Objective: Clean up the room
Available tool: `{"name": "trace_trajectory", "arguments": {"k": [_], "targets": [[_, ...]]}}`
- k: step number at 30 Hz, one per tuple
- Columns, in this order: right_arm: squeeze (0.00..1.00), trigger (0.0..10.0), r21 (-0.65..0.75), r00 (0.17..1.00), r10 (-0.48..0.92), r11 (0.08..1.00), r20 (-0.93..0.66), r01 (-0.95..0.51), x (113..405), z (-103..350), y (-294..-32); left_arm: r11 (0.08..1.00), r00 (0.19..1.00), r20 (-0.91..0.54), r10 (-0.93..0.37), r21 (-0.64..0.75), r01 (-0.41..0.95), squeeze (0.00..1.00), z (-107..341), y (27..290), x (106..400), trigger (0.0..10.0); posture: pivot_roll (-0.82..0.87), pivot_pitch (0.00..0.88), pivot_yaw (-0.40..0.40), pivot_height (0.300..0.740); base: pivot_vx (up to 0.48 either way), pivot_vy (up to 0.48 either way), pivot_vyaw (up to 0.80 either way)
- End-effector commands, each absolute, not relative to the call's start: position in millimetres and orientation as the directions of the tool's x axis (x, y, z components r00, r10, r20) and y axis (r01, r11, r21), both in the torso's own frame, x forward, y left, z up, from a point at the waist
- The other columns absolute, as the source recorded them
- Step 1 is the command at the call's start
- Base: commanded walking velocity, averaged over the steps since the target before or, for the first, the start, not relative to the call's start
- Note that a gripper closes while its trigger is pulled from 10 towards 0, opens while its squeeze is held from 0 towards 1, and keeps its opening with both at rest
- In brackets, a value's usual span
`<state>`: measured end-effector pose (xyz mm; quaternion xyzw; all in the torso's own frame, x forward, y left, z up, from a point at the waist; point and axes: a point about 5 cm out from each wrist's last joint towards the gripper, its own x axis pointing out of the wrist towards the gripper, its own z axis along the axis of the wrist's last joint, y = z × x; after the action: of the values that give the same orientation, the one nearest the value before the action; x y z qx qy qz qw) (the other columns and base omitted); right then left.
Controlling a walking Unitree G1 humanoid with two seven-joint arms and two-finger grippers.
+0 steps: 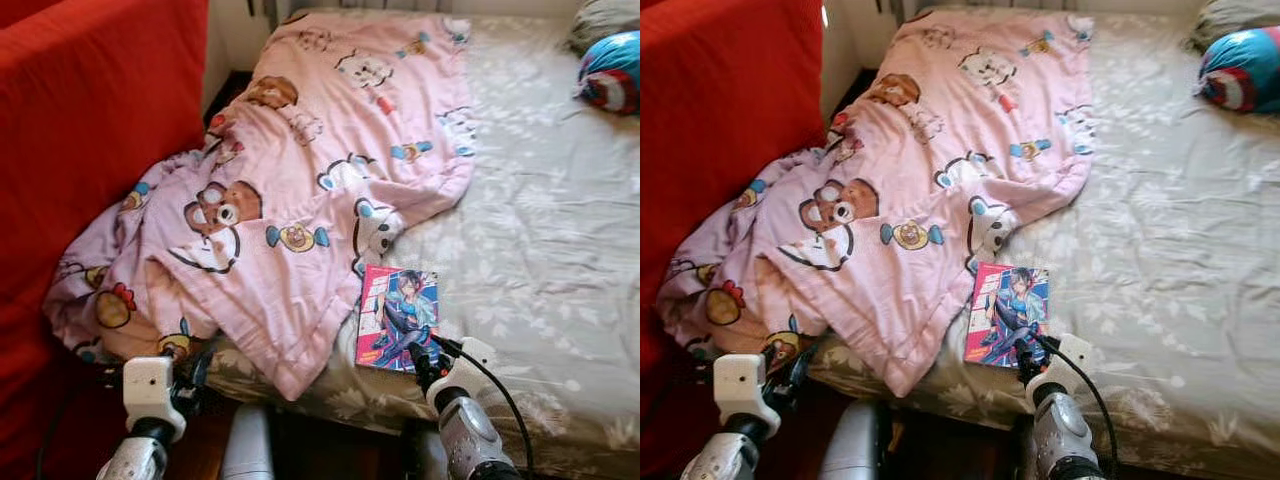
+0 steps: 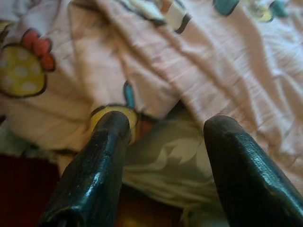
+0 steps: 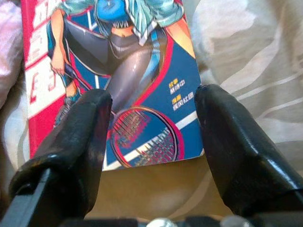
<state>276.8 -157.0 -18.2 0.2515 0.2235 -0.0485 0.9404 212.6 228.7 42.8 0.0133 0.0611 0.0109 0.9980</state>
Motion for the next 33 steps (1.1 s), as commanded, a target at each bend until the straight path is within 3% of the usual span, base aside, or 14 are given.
{"name": "trace_trajectory", "arguments": {"k": [1,12,19,33], "targets": [[0.0,10.0,0.474,0.88,0.04,0.853,-0.473,0.216,269.6,-25.5,-152.0,0.999,0.991,-0.134,0.025,0.043,-0.02,0.0,44.5,233.9,208.4,10.0,0.21,0.252,0.076,0.613,0.0,0.0,0.0],[0.0,10.0,0.501,0.87,0.028,0.826,-0.492,0.257,257.8,-34.6,-155.3,0.998,0.989,-0.148,0.016,0.07,-0.006,0.0,52.4,240.0,207.4,10.0,0.23,0.245,0.118,0.613,0.0,0.0,0.0],[0.0,10.0,0.575,0.864,0.04,0.762,-0.501,0.298,251.4,-40.0,-153.1,0.996,0.988,-0.151,0.008,0.084,0.005,0.0,56.2,242.2,208.6,10.0,0.24,0.246,0.129,0.613,0.0,0.0,0.0],[0.0,10.0,0.634,0.866,-0.088,0.646,-0.492,0.426,239.1,-45.8,-174.7,0.995,0.989,-0.149,-0.001,0.096,0.015,0.0,59.7,242.7,210.3,10.0,0.24,0.243,0.129,0.613,0.0,0.0,0.0]]}}
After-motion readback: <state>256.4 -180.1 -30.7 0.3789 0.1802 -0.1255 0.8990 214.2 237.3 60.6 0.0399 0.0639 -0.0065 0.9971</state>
